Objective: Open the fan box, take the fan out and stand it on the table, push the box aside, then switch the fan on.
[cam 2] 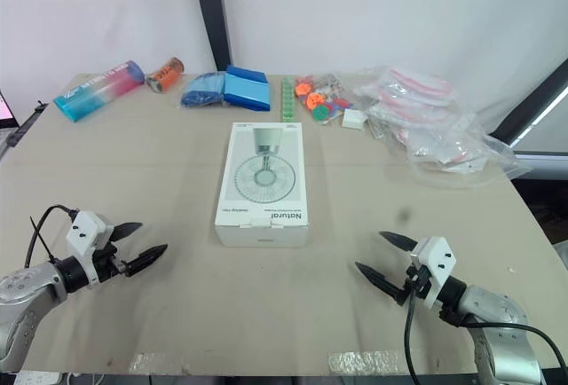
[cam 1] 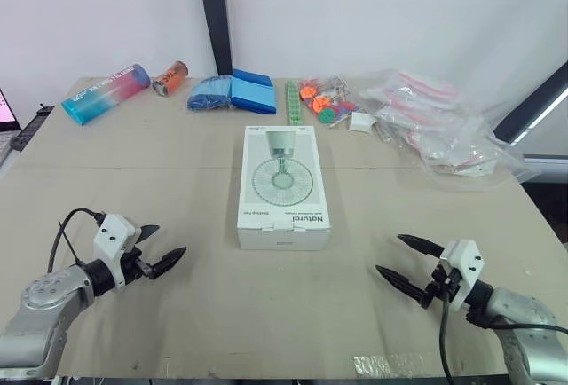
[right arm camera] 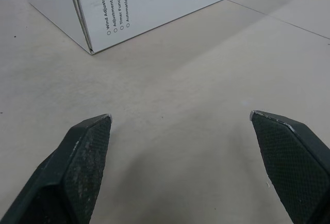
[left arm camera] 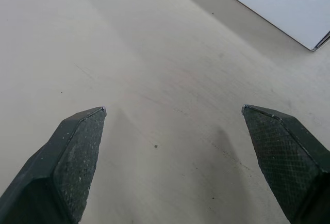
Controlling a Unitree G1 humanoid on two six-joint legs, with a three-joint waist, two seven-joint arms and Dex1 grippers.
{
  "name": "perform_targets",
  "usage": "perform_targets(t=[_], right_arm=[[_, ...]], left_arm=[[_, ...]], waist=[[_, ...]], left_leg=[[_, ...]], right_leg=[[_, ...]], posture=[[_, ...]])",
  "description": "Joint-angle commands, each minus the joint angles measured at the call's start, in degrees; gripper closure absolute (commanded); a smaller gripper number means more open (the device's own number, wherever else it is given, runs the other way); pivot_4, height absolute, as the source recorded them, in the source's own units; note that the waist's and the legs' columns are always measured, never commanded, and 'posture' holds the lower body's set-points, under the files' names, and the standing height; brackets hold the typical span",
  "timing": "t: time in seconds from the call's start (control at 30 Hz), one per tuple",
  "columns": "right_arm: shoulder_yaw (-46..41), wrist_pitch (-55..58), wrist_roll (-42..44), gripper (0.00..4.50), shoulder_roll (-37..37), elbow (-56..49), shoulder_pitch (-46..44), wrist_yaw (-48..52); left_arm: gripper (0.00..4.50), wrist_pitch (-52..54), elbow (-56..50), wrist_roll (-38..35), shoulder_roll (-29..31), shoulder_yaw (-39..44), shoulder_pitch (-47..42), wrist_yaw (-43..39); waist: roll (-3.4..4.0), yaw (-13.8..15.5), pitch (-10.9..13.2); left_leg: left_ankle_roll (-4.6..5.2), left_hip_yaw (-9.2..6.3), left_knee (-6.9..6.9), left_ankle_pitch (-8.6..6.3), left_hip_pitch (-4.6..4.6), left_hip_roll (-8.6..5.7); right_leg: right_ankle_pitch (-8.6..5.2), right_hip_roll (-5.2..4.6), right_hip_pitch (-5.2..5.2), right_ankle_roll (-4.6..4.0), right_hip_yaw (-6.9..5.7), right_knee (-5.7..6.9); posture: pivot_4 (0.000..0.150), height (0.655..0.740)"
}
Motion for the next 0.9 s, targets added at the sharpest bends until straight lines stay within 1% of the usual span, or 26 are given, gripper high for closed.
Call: perform_targets(t=[0.03,0.2,0.47,0.67,0.83,0.87,0.9], right_arm=[[-0.90,-1.12,0.23,0.10,0.34,-0.98,0.07,-0.65],[-0.50,-0.81,-0.13,0.10,0.76,-2.00,0.11,-2.01],[-0.29,-0.57,-0.24,0.10,0.66,-2.59,-0.16,-2.65],[-0.33,-0.56,-0.40,0.10,0.36,-2.53,-0.59,-2.96],[-0.09,-0.12,-0.09,0.10,-0.11,-4.02,-2.31,-2.74],[-0.10,0.39,0.29,0.01,-0.17,-4.60,-2.80,-2.79],[0.07,0.83,0.55,0.00,-0.41,-5.41,-3.78,-2.72]], left_arm=[[0.00,-2.23,-1.21,0.63,0.29,-0.25,-0.67,-0.46],[0.00,-3.31,-0.67,0.32,-0.41,-0.92,-2.23,-0.68],[0.00,-3.66,-1.00,0.21,-0.76,-1.03,-1.92,0.04],[0.00,-4.82,-0.02,2.47,-1.12,-1.46,-2.47,1.85],[0.00,-3.84,-0.68,-0.93,-1.34,0.44,-5.98,1.36],[0.25,-3.00,-0.95,-1.95,-1.29,0.72,-7.10,1.20],[0.41,-0.67,-2.27,-4.07,-1.10,0.77,-9.56,1.27]], waist=[[0.00,0.00,0.00],[0.00,0.02,0.00],[0.00,-0.01,0.00],[0.00,0.00,0.00],[0.00,0.01,0.00],[0.00,0.02,0.00],[0.00,0.02,0.00]], left_leg=[[0.00,0.00,0.00,0.00,0.00,0.00],[0.00,0.00,0.00,0.00,0.00,0.00],[0.00,0.01,0.00,0.00,0.01,0.00],[0.00,0.01,0.00,0.00,0.01,0.00],[0.00,0.00,0.01,0.00,0.00,0.00],[0.00,0.00,0.01,0.00,0.00,0.00],[0.00,0.01,0.01,0.00,0.01,0.00]], right_leg=[[0.00,0.00,0.00,0.00,0.00,0.00],[0.00,0.00,0.00,0.00,0.00,0.00],[0.01,0.00,0.00,-0.02,0.00,0.00],[0.01,0.00,0.00,-0.01,0.00,0.00],[0.01,0.00,0.00,-0.02,-0.01,0.00],[0.02,0.00,0.01,-0.02,-0.01,0.00],[0.02,0.00,0.01,-0.02,-0.01,0.00]], posture=[[0.150,0.7400],[0.150,0.7400],[0.150,0.7400],[0.150,0.7400],[0.150,0.7400],[0.150,0.7400],[0.150,0.7400]])
